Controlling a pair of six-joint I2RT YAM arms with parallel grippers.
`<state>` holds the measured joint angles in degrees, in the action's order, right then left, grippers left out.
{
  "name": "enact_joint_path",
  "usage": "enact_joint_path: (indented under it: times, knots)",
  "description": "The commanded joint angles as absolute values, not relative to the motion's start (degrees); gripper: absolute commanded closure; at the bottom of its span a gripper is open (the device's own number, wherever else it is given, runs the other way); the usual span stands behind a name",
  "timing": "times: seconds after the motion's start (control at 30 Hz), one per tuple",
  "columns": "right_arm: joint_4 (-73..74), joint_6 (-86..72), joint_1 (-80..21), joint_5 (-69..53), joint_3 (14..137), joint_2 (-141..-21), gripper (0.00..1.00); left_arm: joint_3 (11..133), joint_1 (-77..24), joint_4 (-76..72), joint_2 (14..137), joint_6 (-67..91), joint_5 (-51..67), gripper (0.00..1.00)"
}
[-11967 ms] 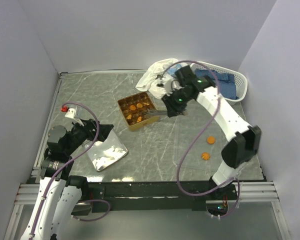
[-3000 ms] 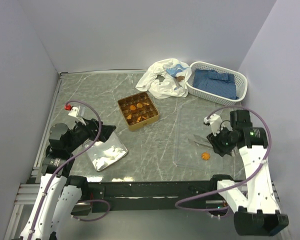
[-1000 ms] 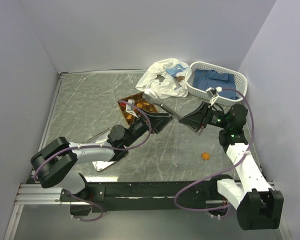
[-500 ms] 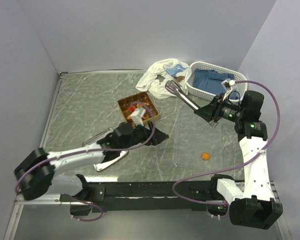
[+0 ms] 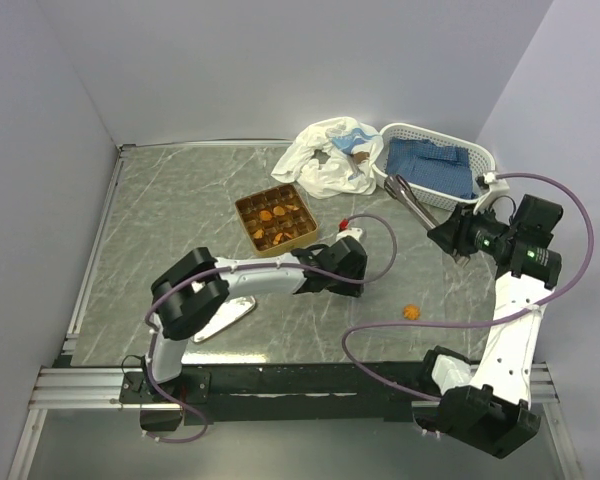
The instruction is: Pack the cookies
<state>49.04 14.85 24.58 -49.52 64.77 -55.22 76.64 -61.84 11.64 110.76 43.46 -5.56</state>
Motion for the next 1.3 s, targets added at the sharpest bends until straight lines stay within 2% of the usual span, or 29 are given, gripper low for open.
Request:
enact_joint_path:
  times: [0.0, 0.2, 0.43, 0.6, 0.83, 1.27]
  knots:
    - [52.4, 19.9, 27.3, -51.3, 67.8, -54.6, 0.58, 83.7, -61.8, 19.5, 114.5, 41.0, -11.6, 0.50]
    - [55.8, 23.7, 31.6, -53.8, 68.7, -55.5, 0.58, 88.7, -61.8, 22.5, 119.8, 40.3, -11.9, 0.55]
    - [59.3, 27.9, 35.2, -55.6, 69.7, -56.9, 0.58, 92.5, -61.8, 23.2, 123.0, 40.2, -12.7, 0.75]
    - [62.0, 31.0, 37.3, -56.7, 70.4, -57.7, 0.58, 95.0, -60.9, 24.7, 125.4, 39.8, -14.1, 0.83]
    - [66.0, 36.0, 39.7, -57.2, 71.2, -59.5, 0.58, 94.2, -56.9, 24.6, 125.0, 39.1, -15.4, 0.87]
    - [76.1, 50.1, 40.2, -52.5, 72.3, -63.5, 0.57, 99.9, -50.1, 26.5, 127.2, 36.8, -16.0, 0.87]
